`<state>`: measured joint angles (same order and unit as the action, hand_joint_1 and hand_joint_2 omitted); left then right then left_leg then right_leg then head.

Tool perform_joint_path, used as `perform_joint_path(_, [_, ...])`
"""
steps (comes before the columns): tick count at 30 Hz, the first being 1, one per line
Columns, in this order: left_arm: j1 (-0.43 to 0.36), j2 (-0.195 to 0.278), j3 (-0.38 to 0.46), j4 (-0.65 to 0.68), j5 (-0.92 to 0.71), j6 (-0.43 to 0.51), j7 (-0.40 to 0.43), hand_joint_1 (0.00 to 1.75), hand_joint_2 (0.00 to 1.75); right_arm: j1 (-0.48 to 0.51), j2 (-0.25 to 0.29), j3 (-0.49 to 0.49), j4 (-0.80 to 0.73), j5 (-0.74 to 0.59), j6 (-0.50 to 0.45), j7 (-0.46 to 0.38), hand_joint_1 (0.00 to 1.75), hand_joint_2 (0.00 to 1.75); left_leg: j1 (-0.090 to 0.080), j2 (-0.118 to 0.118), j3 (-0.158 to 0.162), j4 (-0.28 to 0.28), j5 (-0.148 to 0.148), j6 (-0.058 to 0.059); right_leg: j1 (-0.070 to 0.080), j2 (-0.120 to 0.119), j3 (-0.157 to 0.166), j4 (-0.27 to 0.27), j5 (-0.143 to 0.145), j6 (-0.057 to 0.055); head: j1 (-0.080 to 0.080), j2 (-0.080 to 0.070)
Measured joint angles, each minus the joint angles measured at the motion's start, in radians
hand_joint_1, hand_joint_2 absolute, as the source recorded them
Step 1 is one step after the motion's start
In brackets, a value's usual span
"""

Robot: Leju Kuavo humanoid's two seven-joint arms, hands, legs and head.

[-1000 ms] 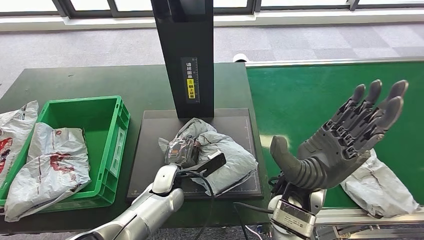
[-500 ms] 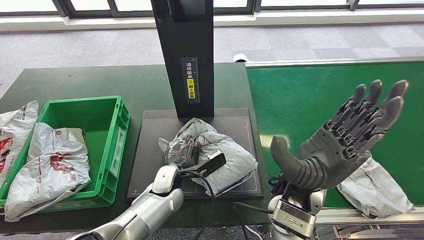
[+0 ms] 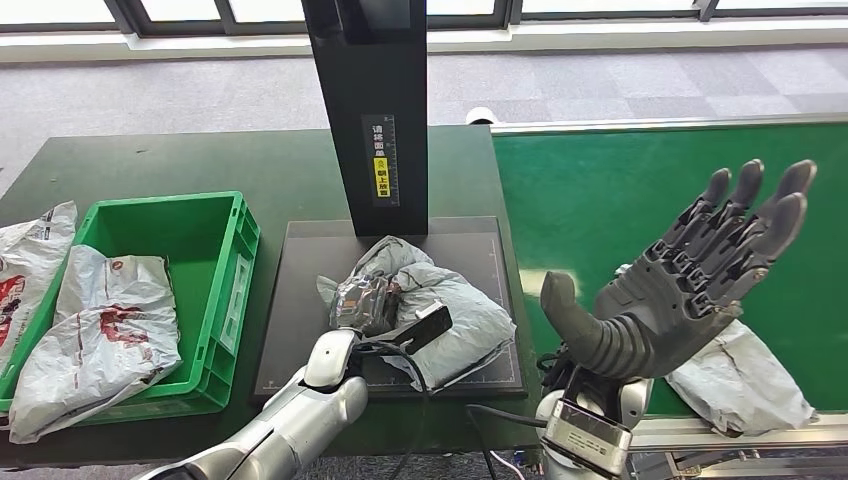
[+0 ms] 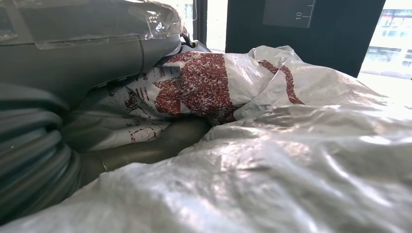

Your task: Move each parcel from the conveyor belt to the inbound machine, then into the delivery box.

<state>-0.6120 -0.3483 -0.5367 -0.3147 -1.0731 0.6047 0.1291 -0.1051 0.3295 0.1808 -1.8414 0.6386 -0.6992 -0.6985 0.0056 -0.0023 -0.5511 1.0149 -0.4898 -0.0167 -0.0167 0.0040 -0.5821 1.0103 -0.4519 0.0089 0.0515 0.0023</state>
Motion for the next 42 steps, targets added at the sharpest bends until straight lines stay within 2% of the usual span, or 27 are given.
perform_joint_path(42, [0.0,0.0,0.0,0.0,0.0,0.0,0.0,1.75,1.75,0.0,0.0,0.0,0.0,0.0,0.0,0.0,0.0,1.75,0.0,0.0,0.0,0.0,0.0,0.0,0.0,0.0,0.0,0.0,0.0,0.0,0.0,0.0])
